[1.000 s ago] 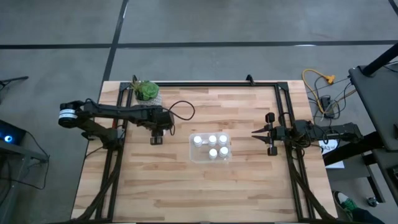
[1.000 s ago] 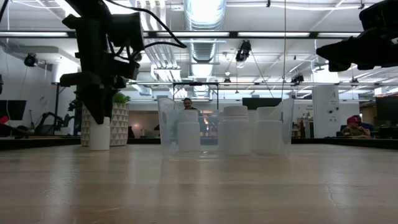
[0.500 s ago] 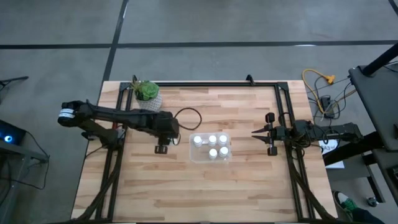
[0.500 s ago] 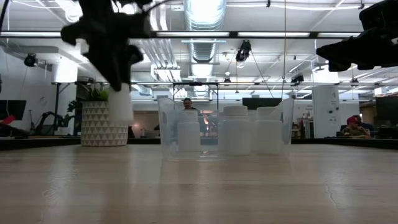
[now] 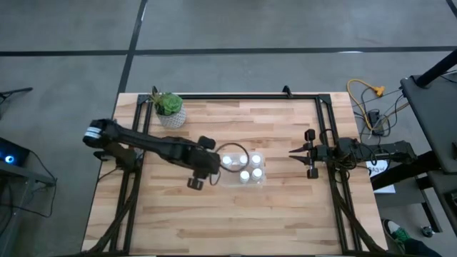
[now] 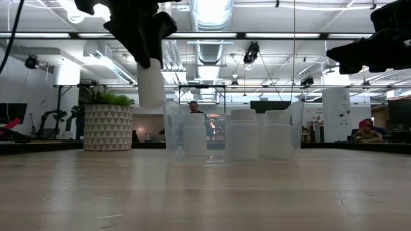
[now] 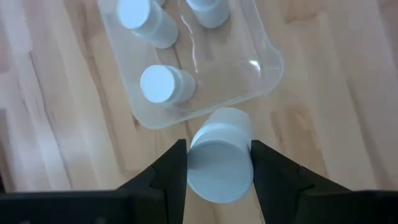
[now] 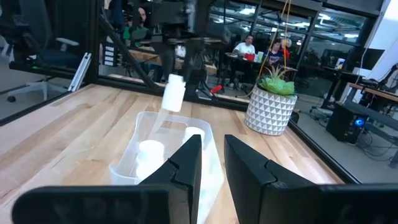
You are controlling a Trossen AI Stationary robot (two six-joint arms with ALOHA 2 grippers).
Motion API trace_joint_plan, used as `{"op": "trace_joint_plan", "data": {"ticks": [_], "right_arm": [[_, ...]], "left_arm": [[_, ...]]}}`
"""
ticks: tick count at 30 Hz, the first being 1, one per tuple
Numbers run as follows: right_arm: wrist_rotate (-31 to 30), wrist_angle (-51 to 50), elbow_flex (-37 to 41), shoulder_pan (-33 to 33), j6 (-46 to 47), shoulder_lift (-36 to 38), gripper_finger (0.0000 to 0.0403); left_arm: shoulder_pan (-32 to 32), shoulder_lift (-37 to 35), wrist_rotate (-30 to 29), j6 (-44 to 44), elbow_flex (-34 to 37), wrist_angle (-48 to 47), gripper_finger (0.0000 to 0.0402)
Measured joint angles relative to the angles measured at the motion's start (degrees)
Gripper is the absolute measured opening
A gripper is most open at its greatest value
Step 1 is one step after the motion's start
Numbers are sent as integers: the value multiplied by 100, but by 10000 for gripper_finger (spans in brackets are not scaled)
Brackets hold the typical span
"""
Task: Pick and place pill bottles into a basket
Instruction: Put the white pill bottle into the transparent bin
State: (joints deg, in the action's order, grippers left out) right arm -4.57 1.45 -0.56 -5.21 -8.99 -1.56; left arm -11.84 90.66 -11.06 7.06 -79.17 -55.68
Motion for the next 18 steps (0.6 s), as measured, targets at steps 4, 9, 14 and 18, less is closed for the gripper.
{"op": "trace_joint_plan", "data": {"ticks": [4,9,14,18], "right_arm": [[-2,1,0,0,0,-3,59],[1,0,0,-2,0,-3,59],[1,3,0,0,0,-1,59],[0,3,0,-1,0,-3,59]], "left_arm": [[-182,567,-295,185,-541,-420,130],[-342,986,-457,237,-1149,-809,130],[-432,1051,-467,238,-1481,-993,130],[-447,1001,-490,238,-1576,-990,130]]}}
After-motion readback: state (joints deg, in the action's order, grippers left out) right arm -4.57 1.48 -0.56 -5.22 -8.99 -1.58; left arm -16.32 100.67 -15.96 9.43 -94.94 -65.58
